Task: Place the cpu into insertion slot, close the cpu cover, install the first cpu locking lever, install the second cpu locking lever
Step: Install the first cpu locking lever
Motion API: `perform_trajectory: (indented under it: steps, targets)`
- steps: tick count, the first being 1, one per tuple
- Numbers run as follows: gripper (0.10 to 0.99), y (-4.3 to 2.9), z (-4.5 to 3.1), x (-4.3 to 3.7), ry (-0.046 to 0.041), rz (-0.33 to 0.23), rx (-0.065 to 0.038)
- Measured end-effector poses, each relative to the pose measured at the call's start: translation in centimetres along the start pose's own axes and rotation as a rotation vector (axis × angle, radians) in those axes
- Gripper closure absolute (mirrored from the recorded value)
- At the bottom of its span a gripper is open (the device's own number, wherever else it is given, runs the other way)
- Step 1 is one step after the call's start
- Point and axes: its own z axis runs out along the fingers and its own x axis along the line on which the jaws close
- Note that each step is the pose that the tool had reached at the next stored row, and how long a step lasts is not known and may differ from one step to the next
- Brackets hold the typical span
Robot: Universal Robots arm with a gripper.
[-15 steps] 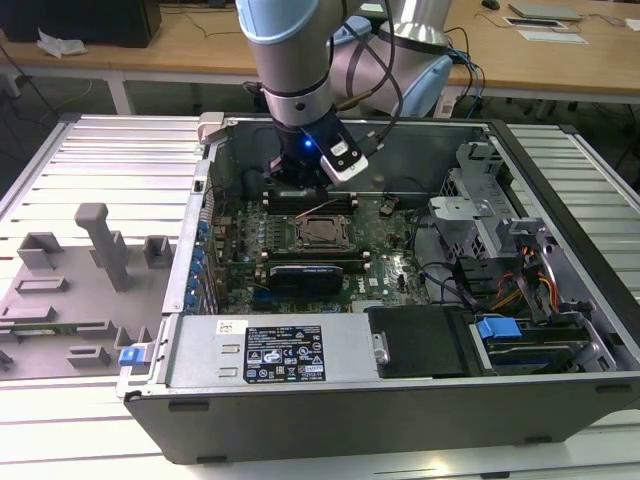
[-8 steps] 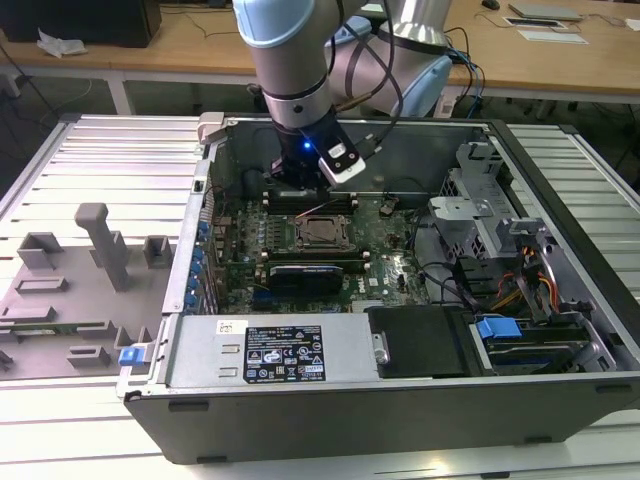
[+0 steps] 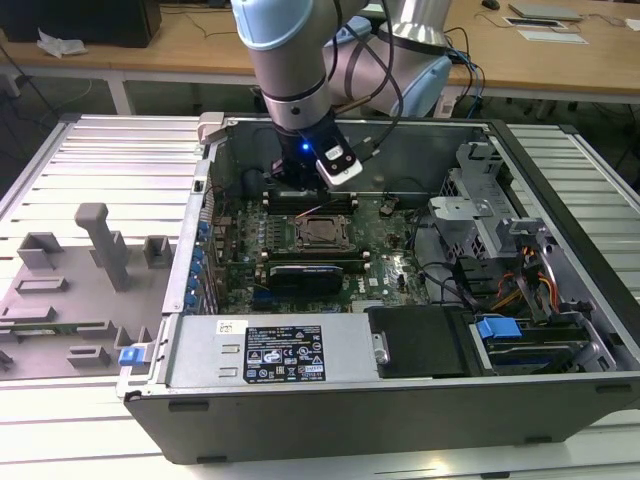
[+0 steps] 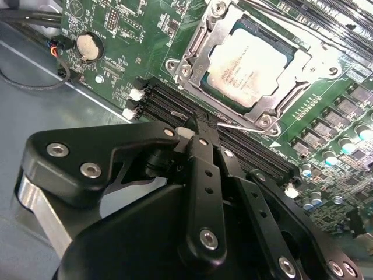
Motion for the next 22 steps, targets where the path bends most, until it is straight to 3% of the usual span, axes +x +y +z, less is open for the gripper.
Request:
perform_trajectory:
  steps: [8, 12, 16, 22]
  targets:
    - [0.98, 0.51, 0.36, 0.18, -0.007, 0.027, 0.008]
    - [0.98, 0.46, 0.64, 0.28, -0.0189, 0.035, 0.013]
    - [0.98, 0.58, 0.87, 0.37, -0.0252, 0.065, 0.021]
    - [0.98, 0.91, 1.04, 0.47, -0.0284, 0.077, 0.025]
